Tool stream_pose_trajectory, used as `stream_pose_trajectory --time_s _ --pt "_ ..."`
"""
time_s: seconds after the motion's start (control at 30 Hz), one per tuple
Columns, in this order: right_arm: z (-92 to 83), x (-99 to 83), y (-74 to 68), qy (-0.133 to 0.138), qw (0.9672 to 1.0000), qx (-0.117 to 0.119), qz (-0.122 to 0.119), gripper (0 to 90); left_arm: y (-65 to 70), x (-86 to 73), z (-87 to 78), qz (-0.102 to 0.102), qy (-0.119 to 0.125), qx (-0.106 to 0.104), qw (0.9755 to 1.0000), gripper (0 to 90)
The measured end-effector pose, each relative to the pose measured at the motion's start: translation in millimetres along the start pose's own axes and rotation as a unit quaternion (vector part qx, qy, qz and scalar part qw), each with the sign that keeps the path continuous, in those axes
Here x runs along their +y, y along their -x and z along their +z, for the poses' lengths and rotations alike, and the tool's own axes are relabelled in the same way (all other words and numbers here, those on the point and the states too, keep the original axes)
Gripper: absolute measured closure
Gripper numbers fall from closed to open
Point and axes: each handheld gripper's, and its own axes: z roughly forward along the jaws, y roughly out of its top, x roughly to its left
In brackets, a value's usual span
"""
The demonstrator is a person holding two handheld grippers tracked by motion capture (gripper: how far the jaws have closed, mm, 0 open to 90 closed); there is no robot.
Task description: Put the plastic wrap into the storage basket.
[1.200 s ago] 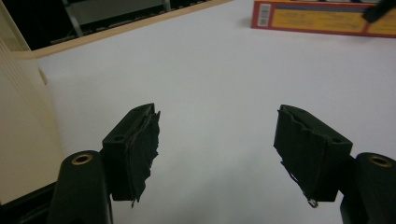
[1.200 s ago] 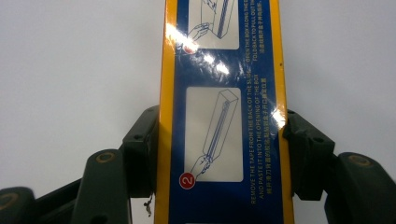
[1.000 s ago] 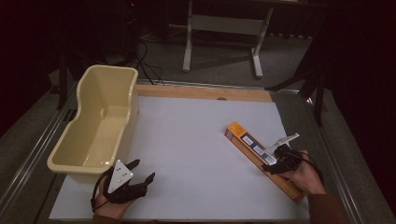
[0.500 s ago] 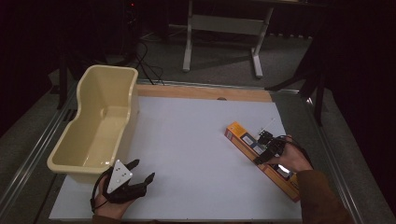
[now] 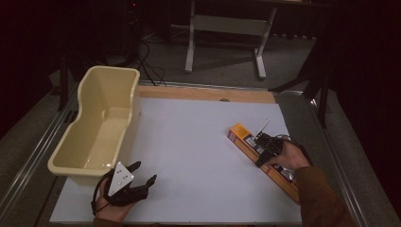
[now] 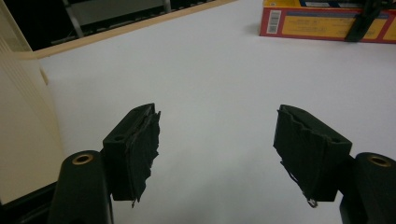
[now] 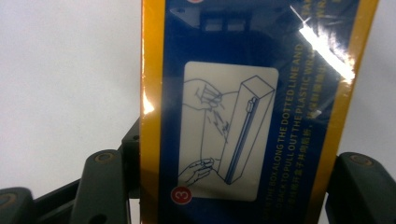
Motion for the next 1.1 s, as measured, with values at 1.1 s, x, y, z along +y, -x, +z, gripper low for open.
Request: stream_pose_trajectory --time_s 1.1 --pt "-40.6 8.6 -17.8 0.068 0.9927 0.026 0.096 39.2 0.1 -0.1 0.5 -0.001 0.000 0.000 1.0000 30.6"
